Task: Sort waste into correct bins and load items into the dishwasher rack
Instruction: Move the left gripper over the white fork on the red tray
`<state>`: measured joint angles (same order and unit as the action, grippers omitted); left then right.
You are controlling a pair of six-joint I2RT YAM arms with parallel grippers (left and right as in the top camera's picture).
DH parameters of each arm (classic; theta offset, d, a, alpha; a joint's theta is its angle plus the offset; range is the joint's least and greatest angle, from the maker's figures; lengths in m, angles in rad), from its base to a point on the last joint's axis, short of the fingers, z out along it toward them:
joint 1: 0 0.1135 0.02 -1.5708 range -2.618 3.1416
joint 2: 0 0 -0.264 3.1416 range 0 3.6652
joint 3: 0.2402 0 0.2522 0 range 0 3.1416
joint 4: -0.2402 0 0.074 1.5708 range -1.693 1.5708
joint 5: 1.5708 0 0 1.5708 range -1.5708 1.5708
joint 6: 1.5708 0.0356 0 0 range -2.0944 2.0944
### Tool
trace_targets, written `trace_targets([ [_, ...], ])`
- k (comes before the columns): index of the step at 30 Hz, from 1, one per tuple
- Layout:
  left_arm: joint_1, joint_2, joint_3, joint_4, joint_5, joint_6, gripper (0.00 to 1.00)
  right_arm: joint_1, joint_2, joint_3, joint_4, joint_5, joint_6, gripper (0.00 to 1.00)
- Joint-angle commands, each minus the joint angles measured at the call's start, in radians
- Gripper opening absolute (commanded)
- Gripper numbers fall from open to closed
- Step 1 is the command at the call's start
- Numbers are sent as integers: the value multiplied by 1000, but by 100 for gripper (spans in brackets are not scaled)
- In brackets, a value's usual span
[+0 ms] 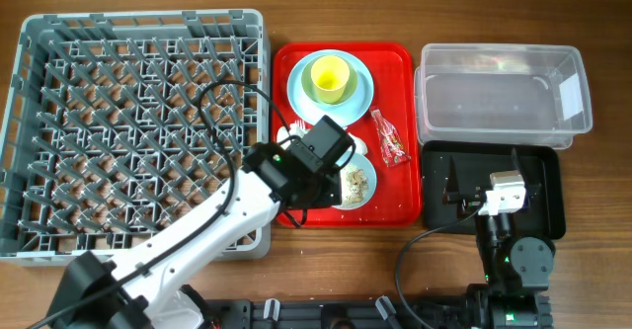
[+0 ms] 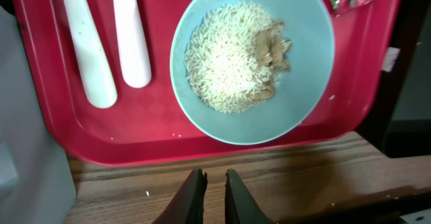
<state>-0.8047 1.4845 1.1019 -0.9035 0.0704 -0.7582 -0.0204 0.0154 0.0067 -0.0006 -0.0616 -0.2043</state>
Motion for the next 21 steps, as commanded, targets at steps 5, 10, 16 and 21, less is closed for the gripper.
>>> trace_targets([
  [5, -16, 36, -5, -4, -36, -16, 10, 4, -5, -1, 2, 13, -3, 100],
  [10, -16, 36, -5, 10, -65, -17, 4, 4, -5, -1, 2, 13, -3, 100],
  [16, -16, 37, -5, 10, -204, -17, 18, 4, -5, -1, 2, 13, -3, 100],
  [21, -16, 37, -5, 49, -323, -18, 18, 4, -5, -1, 2, 13, -3, 100],
])
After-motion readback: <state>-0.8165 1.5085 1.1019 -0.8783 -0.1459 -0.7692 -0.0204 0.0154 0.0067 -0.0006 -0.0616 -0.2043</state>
